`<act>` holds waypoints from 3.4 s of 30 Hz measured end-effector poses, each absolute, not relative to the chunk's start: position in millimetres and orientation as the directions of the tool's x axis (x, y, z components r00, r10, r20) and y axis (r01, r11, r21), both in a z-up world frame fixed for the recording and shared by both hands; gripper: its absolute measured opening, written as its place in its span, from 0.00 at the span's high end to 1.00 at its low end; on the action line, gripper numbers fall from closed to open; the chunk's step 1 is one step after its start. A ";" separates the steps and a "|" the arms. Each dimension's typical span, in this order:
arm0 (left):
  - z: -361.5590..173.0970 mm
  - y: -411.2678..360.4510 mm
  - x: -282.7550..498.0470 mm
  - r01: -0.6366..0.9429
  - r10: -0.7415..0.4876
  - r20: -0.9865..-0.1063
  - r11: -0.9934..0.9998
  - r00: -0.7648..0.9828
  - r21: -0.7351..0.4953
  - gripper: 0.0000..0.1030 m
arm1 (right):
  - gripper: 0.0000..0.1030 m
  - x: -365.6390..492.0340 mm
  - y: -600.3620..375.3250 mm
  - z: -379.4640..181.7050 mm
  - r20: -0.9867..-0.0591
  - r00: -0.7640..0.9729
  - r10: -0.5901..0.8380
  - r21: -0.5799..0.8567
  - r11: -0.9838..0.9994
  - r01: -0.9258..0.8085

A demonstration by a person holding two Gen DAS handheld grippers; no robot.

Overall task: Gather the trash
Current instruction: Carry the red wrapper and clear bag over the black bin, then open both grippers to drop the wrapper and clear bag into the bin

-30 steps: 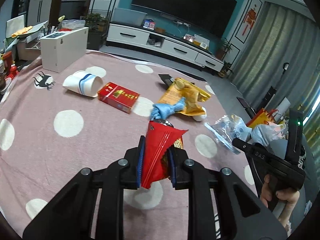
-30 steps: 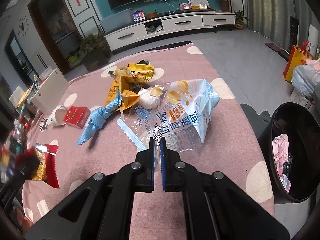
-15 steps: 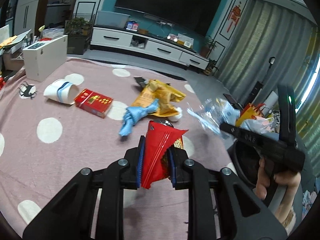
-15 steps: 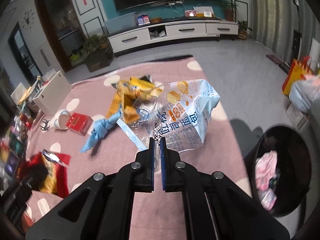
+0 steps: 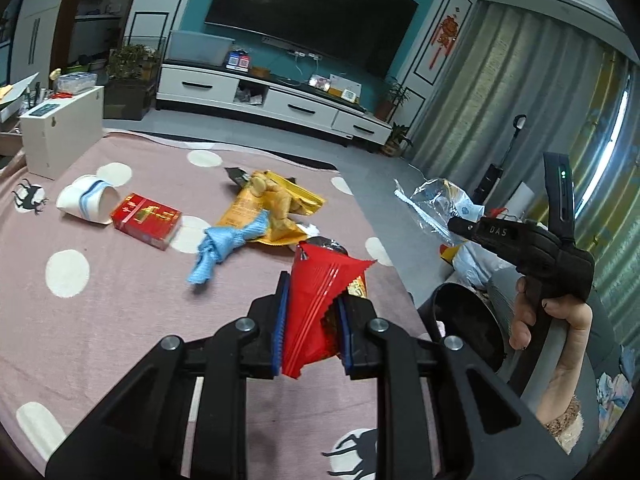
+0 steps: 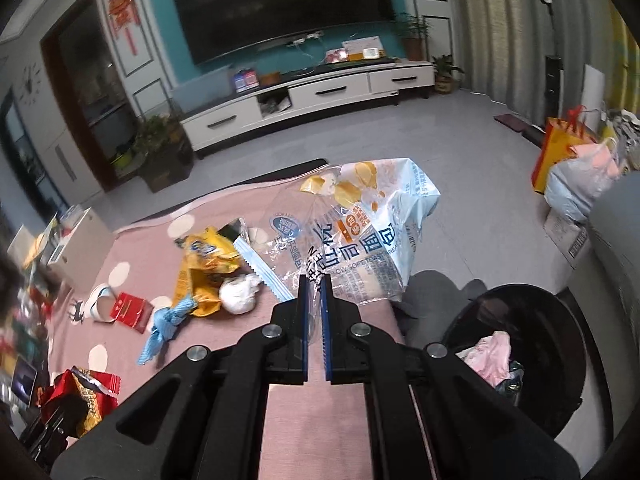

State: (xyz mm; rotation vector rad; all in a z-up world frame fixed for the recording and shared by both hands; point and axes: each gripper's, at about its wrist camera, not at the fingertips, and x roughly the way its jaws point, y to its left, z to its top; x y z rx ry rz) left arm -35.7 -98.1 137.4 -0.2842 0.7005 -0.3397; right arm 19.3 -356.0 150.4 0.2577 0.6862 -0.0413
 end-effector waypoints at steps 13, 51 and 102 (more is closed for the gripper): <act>140.5 -145.3 -28.1 0.295 -0.484 -0.563 0.869 0.670 -0.396 0.79 | 0.94 -14.4 -398.6 160.1 -0.585 0.806 -0.088 0.215 0.942 0.258; 117.5 -270.0 11.2 0.443 -0.613 -0.583 0.789 0.533 -0.425 0.79 | 0.94 -65.7 -514.3 112.9 -0.658 0.714 -0.240 0.331 0.759 0.560; 78.2 -363.4 14.9 0.560 -0.617 -0.679 0.750 0.398 -0.353 0.10 | 0.33 -64.0 -531.4 92.5 -0.747 0.649 -0.142 0.355 0.741 0.570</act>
